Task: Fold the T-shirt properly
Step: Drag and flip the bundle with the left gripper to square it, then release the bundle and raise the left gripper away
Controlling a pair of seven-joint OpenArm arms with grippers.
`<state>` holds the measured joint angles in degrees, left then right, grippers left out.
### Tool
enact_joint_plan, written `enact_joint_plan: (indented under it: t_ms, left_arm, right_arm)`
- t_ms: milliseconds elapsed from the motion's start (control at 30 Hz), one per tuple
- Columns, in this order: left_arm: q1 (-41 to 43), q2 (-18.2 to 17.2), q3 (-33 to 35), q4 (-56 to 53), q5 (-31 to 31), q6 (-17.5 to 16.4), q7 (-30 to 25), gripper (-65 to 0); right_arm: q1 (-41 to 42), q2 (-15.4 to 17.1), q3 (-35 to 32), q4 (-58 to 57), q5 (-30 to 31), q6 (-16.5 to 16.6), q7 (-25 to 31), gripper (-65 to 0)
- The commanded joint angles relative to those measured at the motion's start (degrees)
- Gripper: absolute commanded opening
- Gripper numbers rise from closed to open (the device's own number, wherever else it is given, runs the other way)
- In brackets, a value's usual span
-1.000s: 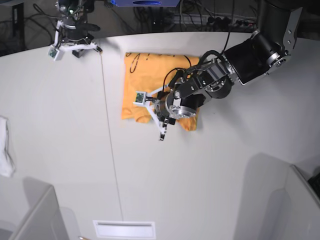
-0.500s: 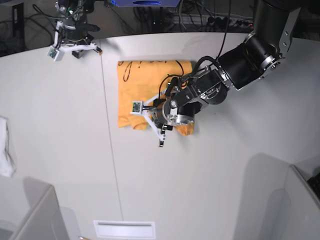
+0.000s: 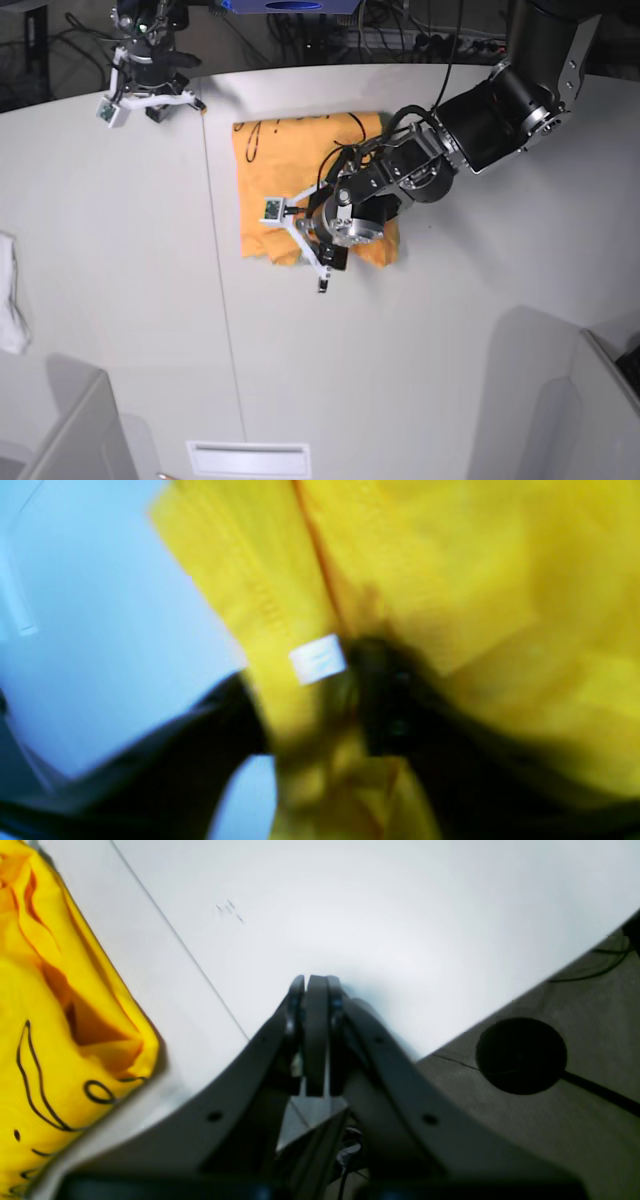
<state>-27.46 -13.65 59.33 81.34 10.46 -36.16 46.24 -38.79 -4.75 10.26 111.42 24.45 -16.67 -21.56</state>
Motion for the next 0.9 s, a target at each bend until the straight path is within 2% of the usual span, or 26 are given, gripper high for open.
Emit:
enact_joint_plan:
  t_ms: [0, 100, 200, 267, 467, 567, 600, 633, 733, 767, 800, 867]
  left_arm:
    - [-0.2, -0.3, 0.1, 0.4, -1.1, -1.9, 1.3, -29.6]
    - [-1.0, -0.2, -3.7, 1.2, -1.0, -1.7, 1.3, -15.1]
    - [-1.1, 1.8, -11.5, 3.3, -1.1, -1.7, 1.3, -8.9]
    - [-1.1, 3.0, -17.2, 6.1, -1.0, -1.9, 1.3, -8.6]
    - [1.8, 2.8, -32.4, 20.2, -1.5, -1.9, 1.3, -8.7]
    - [8.2, 2.4, -38.4, 28.8, -1.5, -1.9, 1.3, -9.5]
    - [10.6, 1.3, -40.2, 30.9, -1.5, -1.9, 1.3, -12.3]
    - [13.3, -0.3, -41.8, 32.2, -1.5, -1.9, 1.0, -18.1]
    - [19.9, -4.5, -45.4, 32.8, -0.8, -1.7, -0.4, -46.1]
    - [22.4, -6.2, -46.8, 32.8, -0.8, -1.7, -1.2, -57.8]
    - [25.2, -8.2, -48.4, 32.9, -0.8, -1.7, -2.2, -65.0]
    - [30.5, -11.3, -51.1, 32.9, -1.1, -1.7, -6.0, -65.0]
  right_arm:
    - [-0.6, 0.1, -0.1, 0.9, -0.3, 0.1, 1.0, -65.0]
    - [-0.6, 0.1, -0.1, 0.9, -0.3, 0.2, 1.0, -65.0]
    - [-0.5, 0.1, -1.7, 0.7, -0.3, 0.2, 1.1, -65.0]
    - [-0.3, 0.7, -2.7, 0.1, -0.3, 0.2, 1.2, -65.0]
    - [0.9, 0.9, -3.6, -0.6, -0.3, 0.4, 1.3, -65.0]
    - [0.1, 0.9, -3.4, 0.5, -0.3, 4.3, 1.4, -65.0]
    - [-0.2, 0.9, -3.3, 0.9, -0.3, 5.5, 1.4, -65.0]
    - [-0.6, 0.9, -3.2, 1.1, -0.3, 6.2, 1.7, -65.0]
    - [-1.9, 1.3, -3.2, 1.6, -0.4, 6.6, 5.3, -65.0]
    - [-2.8, 2.2, -3.4, 1.9, -0.4, 6.6, 6.5, -65.0]
    - [-3.6, 3.6, -3.6, 1.9, -0.4, 6.6, 7.9, -65.0]
    - [-5.3, 5.3, -3.6, 2.0, -0.4, 6.6, 11.2, -65.0]
